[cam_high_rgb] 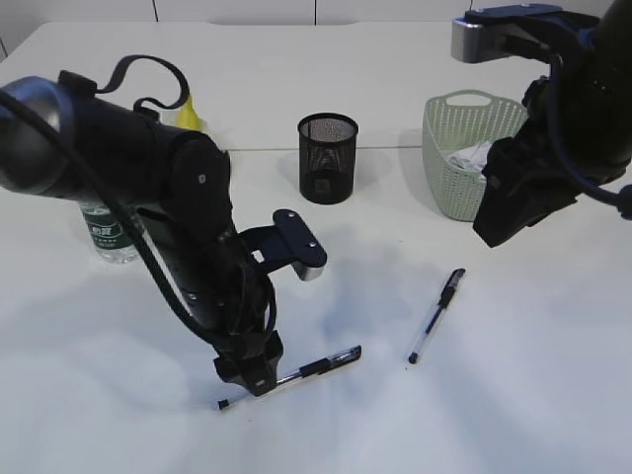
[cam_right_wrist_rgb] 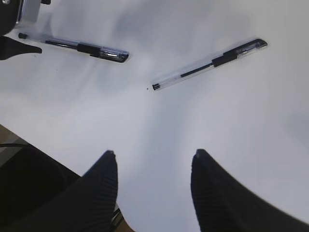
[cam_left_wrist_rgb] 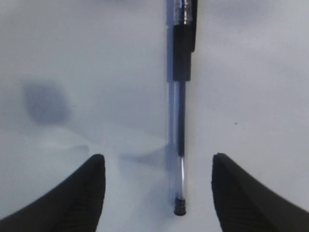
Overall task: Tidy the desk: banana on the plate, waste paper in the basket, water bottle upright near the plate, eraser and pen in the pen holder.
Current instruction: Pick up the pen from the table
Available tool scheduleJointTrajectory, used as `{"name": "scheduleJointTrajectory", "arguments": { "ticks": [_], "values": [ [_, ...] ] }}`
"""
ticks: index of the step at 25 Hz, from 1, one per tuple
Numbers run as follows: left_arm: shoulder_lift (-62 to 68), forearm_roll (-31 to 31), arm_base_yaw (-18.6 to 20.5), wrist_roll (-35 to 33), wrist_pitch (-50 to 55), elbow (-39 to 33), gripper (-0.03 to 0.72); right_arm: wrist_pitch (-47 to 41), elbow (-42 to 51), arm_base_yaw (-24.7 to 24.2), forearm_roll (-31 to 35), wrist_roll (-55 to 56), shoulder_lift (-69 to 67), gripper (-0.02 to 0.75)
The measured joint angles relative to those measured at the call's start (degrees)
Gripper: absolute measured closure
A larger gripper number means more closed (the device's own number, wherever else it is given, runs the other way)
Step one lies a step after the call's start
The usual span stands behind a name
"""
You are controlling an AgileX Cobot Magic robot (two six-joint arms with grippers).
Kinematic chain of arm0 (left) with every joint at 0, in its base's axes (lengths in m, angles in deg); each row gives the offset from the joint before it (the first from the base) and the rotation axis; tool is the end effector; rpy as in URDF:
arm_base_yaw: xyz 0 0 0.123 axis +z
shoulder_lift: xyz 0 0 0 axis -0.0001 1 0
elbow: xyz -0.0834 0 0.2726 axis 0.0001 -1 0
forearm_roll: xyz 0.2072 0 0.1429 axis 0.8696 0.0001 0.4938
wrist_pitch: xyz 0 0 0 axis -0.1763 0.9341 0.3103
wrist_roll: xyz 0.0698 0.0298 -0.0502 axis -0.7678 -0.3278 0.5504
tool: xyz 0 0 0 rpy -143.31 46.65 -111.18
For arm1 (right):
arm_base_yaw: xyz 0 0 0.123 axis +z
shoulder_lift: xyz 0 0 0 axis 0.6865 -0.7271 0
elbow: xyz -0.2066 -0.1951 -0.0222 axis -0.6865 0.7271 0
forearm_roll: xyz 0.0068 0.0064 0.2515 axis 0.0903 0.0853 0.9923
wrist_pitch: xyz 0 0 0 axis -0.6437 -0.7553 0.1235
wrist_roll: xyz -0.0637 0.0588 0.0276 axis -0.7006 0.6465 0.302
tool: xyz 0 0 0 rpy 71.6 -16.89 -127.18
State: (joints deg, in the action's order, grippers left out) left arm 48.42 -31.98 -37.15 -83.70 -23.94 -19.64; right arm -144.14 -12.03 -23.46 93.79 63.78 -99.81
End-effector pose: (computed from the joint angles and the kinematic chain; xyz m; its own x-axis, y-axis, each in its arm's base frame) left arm 0.2901 -0.2348 0.1385 -0.4640 0.8628 -0.2006 0.8844 0.4639 -0.0505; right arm 0.2772 0.1161 0.3202 -0.8072 -0.5222 -0.2751 -0.5644 0.8194 0.1006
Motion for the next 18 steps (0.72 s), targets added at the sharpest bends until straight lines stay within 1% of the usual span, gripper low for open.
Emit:
{"name": "scheduleJointTrajectory", "arguments": {
  "ticks": [6,13,15,18],
  "values": [
    [3.2,-0.6,0.0,0.0,-0.7,-0.2,0.193,0.0,0.0,0.0,0.0,0.0,0.0,0.366],
    [3.5,0.0,0.0,0.0,-1.3,-1.2,0.194,0.0,0.0,0.0,0.0,0.0,0.0,0.366],
    [3.5,0.2,0.0,0.0,-1.4,-1.3,0.204,0.0,0.0,0.0,0.0,0.0,0.0,0.366],
    [3.5,0.8,0.0,0.0,-1.1,-1.4,0.246,0.0,0.0,0.0,0.0,0.0,0.0,0.366]
  ]
}}
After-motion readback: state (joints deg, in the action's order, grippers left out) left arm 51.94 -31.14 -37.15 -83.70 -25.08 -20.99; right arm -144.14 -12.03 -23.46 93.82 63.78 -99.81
